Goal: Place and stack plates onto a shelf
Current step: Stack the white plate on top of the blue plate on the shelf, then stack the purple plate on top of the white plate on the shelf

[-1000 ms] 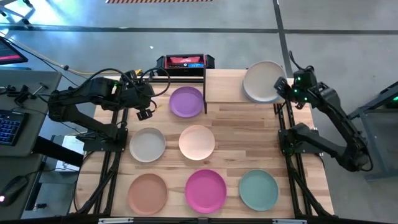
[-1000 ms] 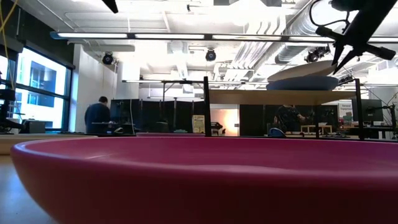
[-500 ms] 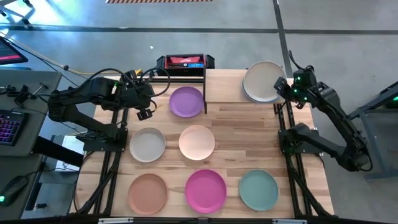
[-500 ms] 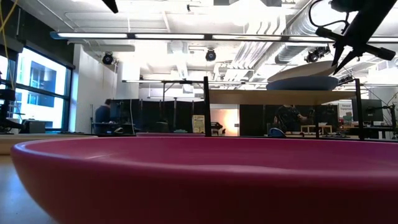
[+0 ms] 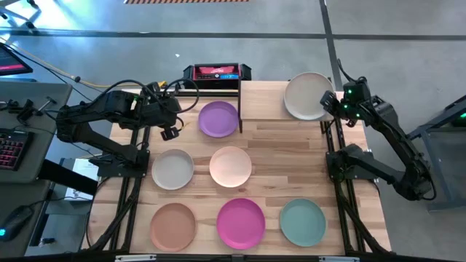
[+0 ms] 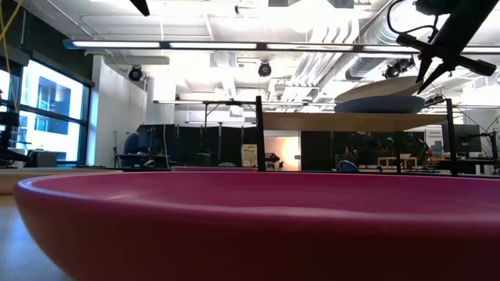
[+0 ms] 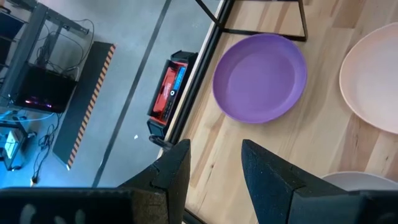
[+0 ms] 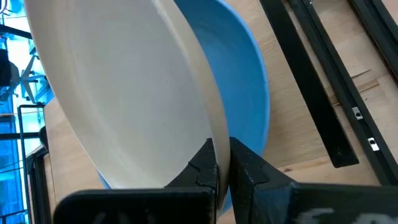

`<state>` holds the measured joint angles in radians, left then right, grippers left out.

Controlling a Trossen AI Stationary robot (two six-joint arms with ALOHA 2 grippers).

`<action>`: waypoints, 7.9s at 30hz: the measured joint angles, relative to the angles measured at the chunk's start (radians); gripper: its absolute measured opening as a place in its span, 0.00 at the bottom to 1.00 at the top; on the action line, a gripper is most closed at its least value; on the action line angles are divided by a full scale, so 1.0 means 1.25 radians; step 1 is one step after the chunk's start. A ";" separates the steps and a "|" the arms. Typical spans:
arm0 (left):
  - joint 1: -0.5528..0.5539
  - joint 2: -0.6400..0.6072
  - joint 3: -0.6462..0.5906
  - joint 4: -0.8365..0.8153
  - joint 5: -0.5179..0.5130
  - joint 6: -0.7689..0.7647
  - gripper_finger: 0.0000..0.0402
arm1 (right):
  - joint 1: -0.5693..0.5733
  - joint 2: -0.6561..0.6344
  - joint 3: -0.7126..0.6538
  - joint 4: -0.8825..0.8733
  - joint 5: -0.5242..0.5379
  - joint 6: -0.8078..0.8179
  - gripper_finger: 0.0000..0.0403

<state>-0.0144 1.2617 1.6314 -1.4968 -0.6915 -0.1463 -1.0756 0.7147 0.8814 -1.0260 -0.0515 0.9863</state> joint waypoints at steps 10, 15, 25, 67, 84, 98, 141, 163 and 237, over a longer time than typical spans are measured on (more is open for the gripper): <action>0.000 0.000 0.000 0.005 0.007 0.000 0.33 | 0.000 0.000 0.000 0.000 0.018 0.000 0.00; 0.000 0.000 0.000 0.005 0.039 0.000 0.33 | 0.000 0.000 0.000 0.000 0.017 0.000 0.00; 0.000 0.000 0.000 0.005 0.050 0.000 0.33 | 0.000 0.000 0.000 0.000 0.013 0.002 0.00; 0.000 0.000 0.000 0.005 0.050 0.000 0.33 | 0.000 0.046 0.000 0.006 0.011 0.001 0.28; 0.001 0.000 0.000 0.005 0.050 0.000 0.33 | 0.000 -0.037 0.000 -0.005 -0.001 0.002 0.42; 0.001 0.000 0.000 0.005 0.050 0.000 0.33 | 0.000 -0.018 0.000 0.003 0.005 -0.018 0.42; 0.001 0.001 0.000 0.005 0.050 0.000 0.33 | 0.313 -0.017 0.000 0.049 -0.251 -0.014 0.42; 0.001 0.004 0.000 0.225 0.118 0.029 0.33 | 0.570 -0.016 0.000 0.162 -0.129 0.078 0.42; 0.254 0.266 -0.576 0.795 0.381 0.691 0.33 | 0.732 0.089 0.000 0.178 -0.040 0.092 0.42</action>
<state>0.3035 1.5936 0.9108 -0.5025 -0.2150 0.7173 -0.1608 0.8257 0.8818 -0.8040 -0.1009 1.1007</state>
